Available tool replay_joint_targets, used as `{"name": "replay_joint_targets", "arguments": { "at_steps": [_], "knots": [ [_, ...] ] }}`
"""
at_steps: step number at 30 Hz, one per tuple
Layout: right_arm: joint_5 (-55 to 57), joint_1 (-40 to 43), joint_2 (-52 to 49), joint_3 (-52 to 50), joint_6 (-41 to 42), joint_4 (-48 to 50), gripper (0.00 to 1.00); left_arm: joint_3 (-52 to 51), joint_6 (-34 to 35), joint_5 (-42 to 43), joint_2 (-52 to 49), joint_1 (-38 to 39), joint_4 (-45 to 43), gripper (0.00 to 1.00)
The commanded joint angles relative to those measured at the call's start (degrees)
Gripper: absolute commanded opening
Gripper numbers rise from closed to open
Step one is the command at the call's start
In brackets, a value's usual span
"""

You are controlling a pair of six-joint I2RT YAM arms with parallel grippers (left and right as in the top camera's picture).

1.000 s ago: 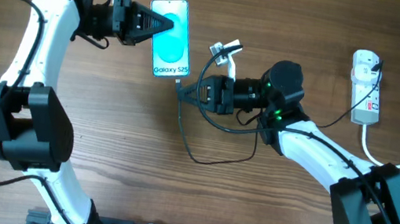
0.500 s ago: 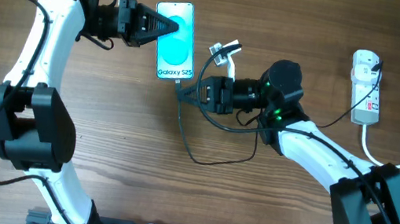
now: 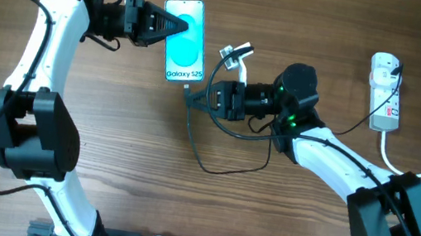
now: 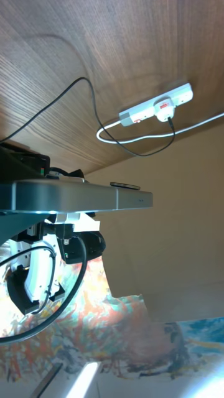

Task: Plug charger to phone and switch on socket
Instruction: 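Push the USB-C plug into the phone's port while the left gripper holds the phone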

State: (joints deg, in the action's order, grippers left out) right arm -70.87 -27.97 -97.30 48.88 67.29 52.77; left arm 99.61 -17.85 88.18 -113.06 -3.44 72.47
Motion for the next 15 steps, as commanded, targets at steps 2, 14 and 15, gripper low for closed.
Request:
{"name": "replay_joint_targets", "arguments": {
  "at_steps": [2, 14, 15],
  "knots": [
    [0.2, -0.3, -0.8, 0.1, 0.2, 0.3, 0.04, 0.8, 0.8, 2.2, -0.4, 0.0, 0.4, 0.04],
    [1.2, -0.3, -0.8, 0.1, 0.3, 0.4, 0.04, 0.8, 0.7, 2.2, -0.4, 0.2, 0.4, 0.04],
    [1.4, -0.3, -0.8, 0.1, 0.3, 0.4, 0.04, 0.8, 0.7, 2.2, -0.4, 0.2, 0.4, 0.04]
  ]
}}
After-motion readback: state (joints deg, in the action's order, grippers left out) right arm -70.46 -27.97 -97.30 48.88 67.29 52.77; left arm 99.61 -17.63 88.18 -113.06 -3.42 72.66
